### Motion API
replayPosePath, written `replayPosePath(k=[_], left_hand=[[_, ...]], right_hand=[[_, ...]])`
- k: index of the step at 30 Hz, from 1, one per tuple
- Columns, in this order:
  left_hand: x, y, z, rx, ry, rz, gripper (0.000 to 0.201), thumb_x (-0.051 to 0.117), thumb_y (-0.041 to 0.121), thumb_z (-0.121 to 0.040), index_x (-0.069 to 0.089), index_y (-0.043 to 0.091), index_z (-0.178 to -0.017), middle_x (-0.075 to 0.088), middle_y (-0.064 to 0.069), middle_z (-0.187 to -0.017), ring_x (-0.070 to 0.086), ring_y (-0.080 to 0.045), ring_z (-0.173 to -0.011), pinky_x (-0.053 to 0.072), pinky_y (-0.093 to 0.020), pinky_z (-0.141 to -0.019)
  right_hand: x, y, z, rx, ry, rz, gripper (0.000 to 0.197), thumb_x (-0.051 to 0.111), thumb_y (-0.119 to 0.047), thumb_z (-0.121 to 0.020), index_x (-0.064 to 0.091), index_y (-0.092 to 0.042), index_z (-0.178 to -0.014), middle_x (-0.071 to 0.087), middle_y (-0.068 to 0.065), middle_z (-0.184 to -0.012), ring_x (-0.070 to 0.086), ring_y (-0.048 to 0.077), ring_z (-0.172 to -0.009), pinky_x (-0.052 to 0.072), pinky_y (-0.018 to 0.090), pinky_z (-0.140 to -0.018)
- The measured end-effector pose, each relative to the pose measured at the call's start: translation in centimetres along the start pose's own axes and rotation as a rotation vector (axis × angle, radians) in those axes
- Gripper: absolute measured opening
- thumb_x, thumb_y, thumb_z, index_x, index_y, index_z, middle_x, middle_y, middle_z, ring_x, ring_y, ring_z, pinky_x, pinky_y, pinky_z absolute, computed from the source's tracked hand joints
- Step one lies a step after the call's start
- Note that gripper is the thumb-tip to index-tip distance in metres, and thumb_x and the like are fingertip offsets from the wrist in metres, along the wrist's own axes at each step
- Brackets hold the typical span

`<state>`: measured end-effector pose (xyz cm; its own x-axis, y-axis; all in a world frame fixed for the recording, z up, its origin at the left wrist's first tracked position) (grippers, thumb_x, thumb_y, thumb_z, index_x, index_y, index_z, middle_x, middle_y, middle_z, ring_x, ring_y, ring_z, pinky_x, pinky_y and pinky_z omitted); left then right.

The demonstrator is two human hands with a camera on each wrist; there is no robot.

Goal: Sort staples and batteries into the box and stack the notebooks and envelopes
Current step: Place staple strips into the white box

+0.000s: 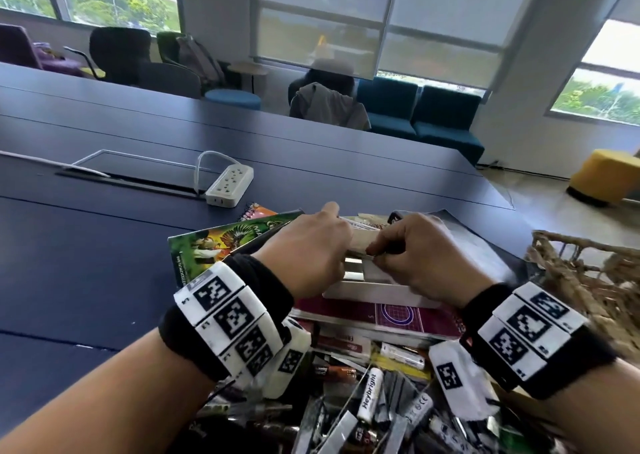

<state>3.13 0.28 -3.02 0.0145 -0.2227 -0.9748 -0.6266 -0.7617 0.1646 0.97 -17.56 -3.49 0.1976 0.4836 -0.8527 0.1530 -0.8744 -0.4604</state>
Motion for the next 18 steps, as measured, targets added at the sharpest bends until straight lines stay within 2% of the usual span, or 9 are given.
replayPosePath(k=[3,6,8,10,12,15,16,18], left_hand=[[0.07,-0.11,-0.02,-0.003,-0.004,0.007,0.01,0.062,0.02,-0.091,0.06,0.011,-0.097,0.042,-0.005,-0.104,0.057,-0.028,-0.077,0.043,-0.036,-0.067],[0.09,-0.05,0.0,-0.001,-0.011,-0.003,0.011,0.062,0.02,-0.091,0.06,0.011,-0.097,0.042,-0.005,-0.105,0.058,-0.028,-0.077,0.042,-0.035,-0.066],[0.07,0.0,0.02,0.003,-0.013,-0.01,0.012,0.061,0.021,-0.091,0.06,0.011,-0.098,0.041,-0.004,-0.104,0.058,-0.029,-0.078,0.041,-0.036,-0.066],[0.06,0.01,0.02,0.008,-0.015,-0.006,0.014,0.061,0.022,-0.091,0.061,0.012,-0.101,0.041,-0.004,-0.104,0.058,-0.029,-0.079,0.046,-0.038,-0.069],[0.07,-0.03,0.06,0.008,-0.018,0.002,0.016,0.062,0.024,-0.092,0.062,0.013,-0.104,0.042,-0.003,-0.104,0.059,-0.028,-0.08,0.05,-0.039,-0.072],[0.14,-0.04,0.04,0.009,-0.02,0.002,0.018,0.063,0.026,-0.092,0.063,0.014,-0.106,0.043,-0.003,-0.105,0.058,-0.027,-0.082,0.05,-0.039,-0.074],[0.15,-0.06,0.04,0.009,-0.02,0.003,0.019,0.064,0.026,-0.092,0.063,0.014,-0.106,0.043,-0.003,-0.105,0.058,-0.027,-0.082,0.049,-0.038,-0.073],[0.12,-0.1,-0.01,0.009,-0.018,0.01,0.018,0.064,0.024,-0.092,0.064,0.013,-0.107,0.044,-0.003,-0.105,0.058,-0.027,-0.082,0.047,-0.036,-0.071]], right_hand=[[-0.24,0.2,0.11,-0.009,-0.002,-0.054,0.016,0.083,-0.007,-0.078,0.081,-0.023,-0.075,0.064,-0.015,-0.061,0.058,-0.004,-0.051,0.04,0.009,-0.047],[-0.39,0.35,0.16,-0.026,-0.028,-0.081,0.02,0.082,-0.005,-0.079,0.082,-0.025,-0.077,0.069,-0.01,-0.071,0.061,-0.002,-0.056,0.041,0.009,-0.053],[-0.42,0.28,0.22,-0.027,-0.089,-0.14,0.021,0.078,-0.002,-0.082,0.083,-0.022,-0.084,0.072,-0.009,-0.076,0.061,-0.003,-0.056,0.042,0.009,-0.056],[-0.47,0.31,0.29,-0.014,-0.13,-0.179,0.021,0.075,0.0,-0.084,0.083,-0.019,-0.089,0.072,-0.011,-0.073,0.06,-0.006,-0.055,0.041,0.007,-0.054],[-0.4,0.6,0.12,-0.008,-0.105,-0.151,0.021,0.076,-0.002,-0.083,0.082,-0.021,-0.086,0.069,-0.017,-0.067,0.06,-0.006,-0.055,0.039,0.006,-0.054],[-0.2,0.49,-0.01,-0.002,-0.125,-0.123,0.024,0.073,-0.001,-0.082,0.082,-0.023,-0.081,0.066,-0.022,-0.06,0.059,-0.005,-0.053,0.04,0.01,-0.056],[-0.12,0.34,0.02,-0.009,-0.155,-0.125,0.025,0.071,-0.001,-0.083,0.082,-0.024,-0.083,0.067,-0.021,-0.061,0.059,-0.004,-0.053,0.041,0.012,-0.057],[-0.17,-0.06,0.22,-0.025,-0.206,-0.137,0.028,0.068,0.001,-0.087,0.082,-0.023,-0.09,0.066,-0.023,-0.061,0.057,-0.004,-0.052,0.039,0.009,-0.055]])
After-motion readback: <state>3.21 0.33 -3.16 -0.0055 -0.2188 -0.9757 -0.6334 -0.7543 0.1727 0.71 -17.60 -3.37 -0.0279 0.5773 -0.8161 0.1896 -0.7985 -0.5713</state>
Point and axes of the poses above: each hand's wrist, its own z-axis away from the middle knuckle, its own x-axis out of the palm, y = z × x, the point moved 2 cm from there along -z, towards the middle knuckle
